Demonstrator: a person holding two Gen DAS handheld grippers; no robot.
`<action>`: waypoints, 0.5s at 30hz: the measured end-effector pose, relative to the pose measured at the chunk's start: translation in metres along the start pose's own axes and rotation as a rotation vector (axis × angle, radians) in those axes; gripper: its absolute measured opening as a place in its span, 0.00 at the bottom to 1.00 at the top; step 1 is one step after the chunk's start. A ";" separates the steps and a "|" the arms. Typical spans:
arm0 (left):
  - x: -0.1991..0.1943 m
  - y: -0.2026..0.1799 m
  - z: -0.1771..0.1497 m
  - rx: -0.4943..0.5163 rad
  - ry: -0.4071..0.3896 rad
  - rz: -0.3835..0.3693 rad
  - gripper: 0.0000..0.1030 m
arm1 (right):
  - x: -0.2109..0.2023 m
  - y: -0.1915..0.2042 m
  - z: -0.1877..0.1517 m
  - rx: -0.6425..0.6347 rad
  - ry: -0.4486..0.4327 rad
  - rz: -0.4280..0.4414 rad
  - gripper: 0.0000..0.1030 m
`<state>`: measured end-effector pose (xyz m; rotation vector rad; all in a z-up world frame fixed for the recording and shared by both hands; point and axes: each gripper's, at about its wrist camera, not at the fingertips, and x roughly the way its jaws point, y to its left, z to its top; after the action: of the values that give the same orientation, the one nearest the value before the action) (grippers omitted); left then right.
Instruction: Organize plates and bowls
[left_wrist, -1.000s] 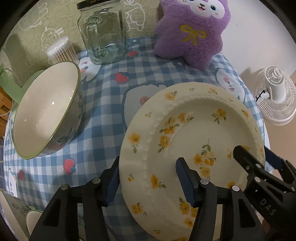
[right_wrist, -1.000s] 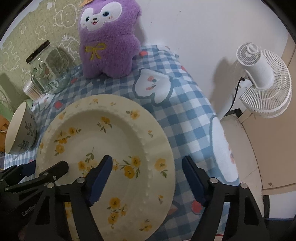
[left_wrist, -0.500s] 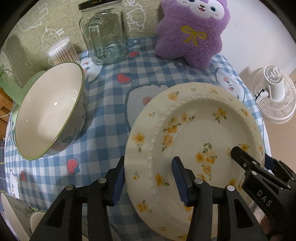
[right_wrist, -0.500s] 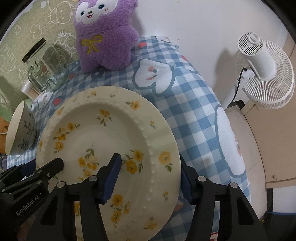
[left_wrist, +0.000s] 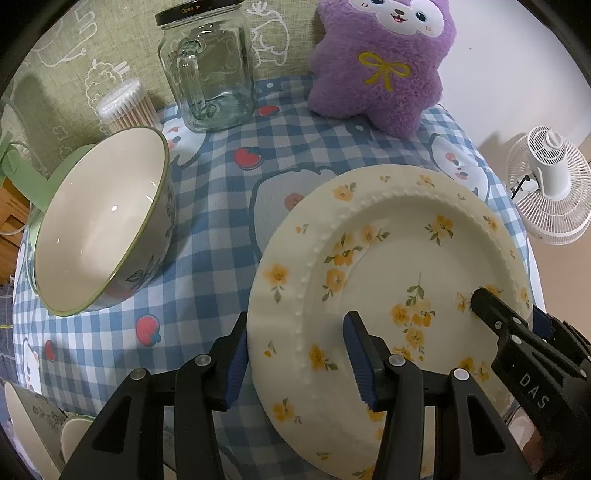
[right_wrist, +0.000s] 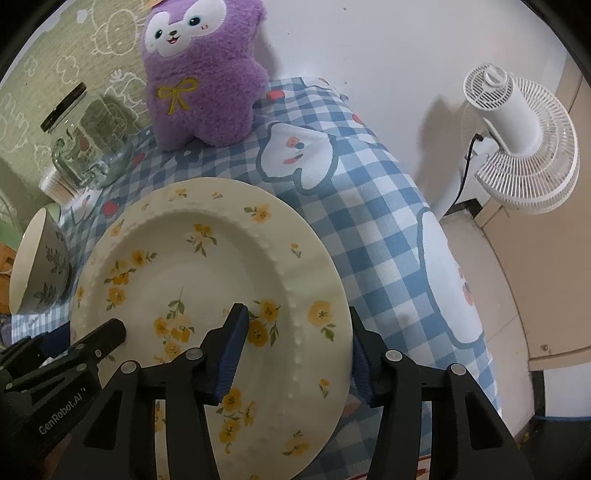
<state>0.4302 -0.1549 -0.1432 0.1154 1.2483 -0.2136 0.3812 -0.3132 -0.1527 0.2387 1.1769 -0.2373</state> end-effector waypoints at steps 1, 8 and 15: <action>-0.001 0.000 0.000 -0.001 0.001 0.000 0.49 | 0.000 0.000 0.000 0.001 0.001 0.000 0.52; -0.010 -0.006 -0.005 0.013 -0.021 0.015 0.48 | -0.004 -0.004 0.000 0.009 -0.004 -0.008 0.52; -0.018 -0.006 -0.011 -0.002 -0.023 0.001 0.48 | -0.008 -0.007 -0.003 0.017 -0.006 -0.014 0.52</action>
<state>0.4134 -0.1567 -0.1290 0.1112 1.2260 -0.2127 0.3736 -0.3187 -0.1470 0.2446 1.1709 -0.2606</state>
